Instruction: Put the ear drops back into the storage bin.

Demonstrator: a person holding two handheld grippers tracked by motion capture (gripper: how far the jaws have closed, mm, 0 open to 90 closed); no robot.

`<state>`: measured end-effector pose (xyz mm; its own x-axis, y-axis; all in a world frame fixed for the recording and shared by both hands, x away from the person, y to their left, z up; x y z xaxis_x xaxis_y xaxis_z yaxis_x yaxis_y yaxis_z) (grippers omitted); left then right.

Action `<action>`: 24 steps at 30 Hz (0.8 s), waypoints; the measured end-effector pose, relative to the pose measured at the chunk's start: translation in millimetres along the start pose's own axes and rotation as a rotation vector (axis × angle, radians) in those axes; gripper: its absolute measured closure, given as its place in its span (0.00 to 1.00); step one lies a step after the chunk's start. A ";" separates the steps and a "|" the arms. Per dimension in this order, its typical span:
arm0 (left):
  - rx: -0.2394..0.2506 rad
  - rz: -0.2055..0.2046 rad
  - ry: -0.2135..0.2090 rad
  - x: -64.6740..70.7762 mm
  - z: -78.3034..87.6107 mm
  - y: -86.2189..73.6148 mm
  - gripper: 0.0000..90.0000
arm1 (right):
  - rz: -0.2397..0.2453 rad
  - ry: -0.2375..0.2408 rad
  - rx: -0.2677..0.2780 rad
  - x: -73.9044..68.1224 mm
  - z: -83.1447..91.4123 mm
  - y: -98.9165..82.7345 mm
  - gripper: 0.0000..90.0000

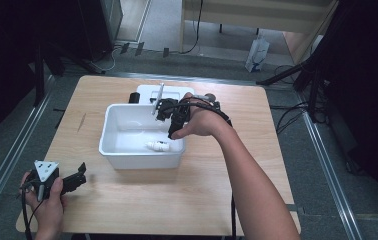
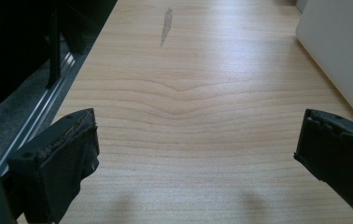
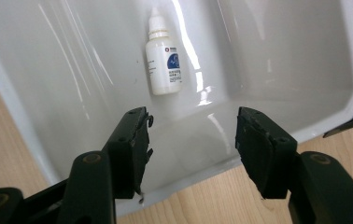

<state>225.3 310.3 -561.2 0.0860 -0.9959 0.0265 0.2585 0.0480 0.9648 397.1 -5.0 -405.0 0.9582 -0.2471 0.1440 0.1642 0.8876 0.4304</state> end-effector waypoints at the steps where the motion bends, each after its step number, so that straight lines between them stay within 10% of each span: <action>1: 0.000 0.000 0.000 0.0 0.0 0.0 0.00 | -0.007 -0.003 0.002 -0.8 3.7 0.6 0.47; 24: 0.003 0.000 0.005 -0.6 -0.1 0.0 0.00 | -0.090 -0.098 -0.038 -1.4 43.6 -45.9 0.17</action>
<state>225.3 310.8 -561.3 0.0907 -0.9956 0.0251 0.2558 0.0477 0.9655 378.1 -62.4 -386.1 0.9120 -0.3619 0.1931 0.2595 0.8737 0.4115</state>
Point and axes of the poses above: each handheld gripper's, and its own axes: z roughly backward along the jaws, y roughly out of its top, x roughly to its right, the point moved 2 cm from there along -z, roughly forward along the jaws, and after that the axes turned 15 degrees about x, right-handed, at the moved point
